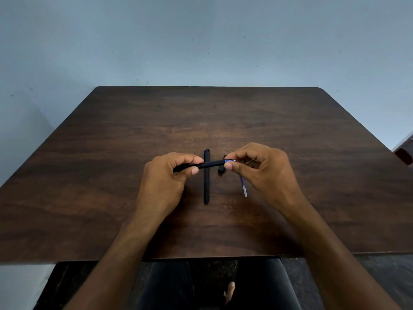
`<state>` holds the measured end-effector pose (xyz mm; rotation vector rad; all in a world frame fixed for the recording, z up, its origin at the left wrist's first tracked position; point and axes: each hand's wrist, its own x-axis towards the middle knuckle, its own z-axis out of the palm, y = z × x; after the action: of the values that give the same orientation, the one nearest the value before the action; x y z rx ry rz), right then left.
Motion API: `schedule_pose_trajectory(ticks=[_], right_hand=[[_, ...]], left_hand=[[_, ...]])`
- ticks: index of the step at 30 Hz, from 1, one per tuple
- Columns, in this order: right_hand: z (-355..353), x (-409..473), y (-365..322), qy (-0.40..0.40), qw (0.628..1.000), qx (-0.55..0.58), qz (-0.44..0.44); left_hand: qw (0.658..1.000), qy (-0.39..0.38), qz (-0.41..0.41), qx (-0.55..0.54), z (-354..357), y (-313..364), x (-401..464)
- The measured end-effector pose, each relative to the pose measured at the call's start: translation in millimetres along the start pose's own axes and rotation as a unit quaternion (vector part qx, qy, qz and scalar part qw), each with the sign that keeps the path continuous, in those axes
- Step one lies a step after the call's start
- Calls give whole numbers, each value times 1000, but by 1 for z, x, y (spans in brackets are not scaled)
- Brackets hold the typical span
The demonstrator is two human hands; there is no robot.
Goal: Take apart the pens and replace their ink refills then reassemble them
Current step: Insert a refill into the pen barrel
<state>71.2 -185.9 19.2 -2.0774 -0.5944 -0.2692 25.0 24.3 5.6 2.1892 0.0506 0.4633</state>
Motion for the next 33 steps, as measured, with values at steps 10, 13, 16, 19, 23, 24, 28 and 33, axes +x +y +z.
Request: schedule_pose_trajectory(ticks=[10,13,16,19,23,24,28,33], right_hand=[[1,1,-1,0,1000,8,-2],[1,1,-1,-4,1000,16,-11],[2,2,-1,-4,1000,13,-14],[2,2,0,-11,1000,13,-14],[4,2,1,-8,1000,-4,-12],[4,2,1,-6,1000,-8,-12],[6,2,1,3,999,-39,-36],[6,2,2,9,997,-60,-52]], left_hand=[[1000,-2,-5,6,-2,-2,-1],[1000,-2,-9,3,-2,-2,-1],[1000,-4,-9,0,-3,-2,-1],[1000,-13,-9,2,-3,-2,-2],[1000,-10,-8,3,-3,-3,-1],[1000,-10,-7,5,-3,-4,-1],[1000,-7,-1,15,-3,-5,-2],[1000,3,12,19,-1,-3,-2]])
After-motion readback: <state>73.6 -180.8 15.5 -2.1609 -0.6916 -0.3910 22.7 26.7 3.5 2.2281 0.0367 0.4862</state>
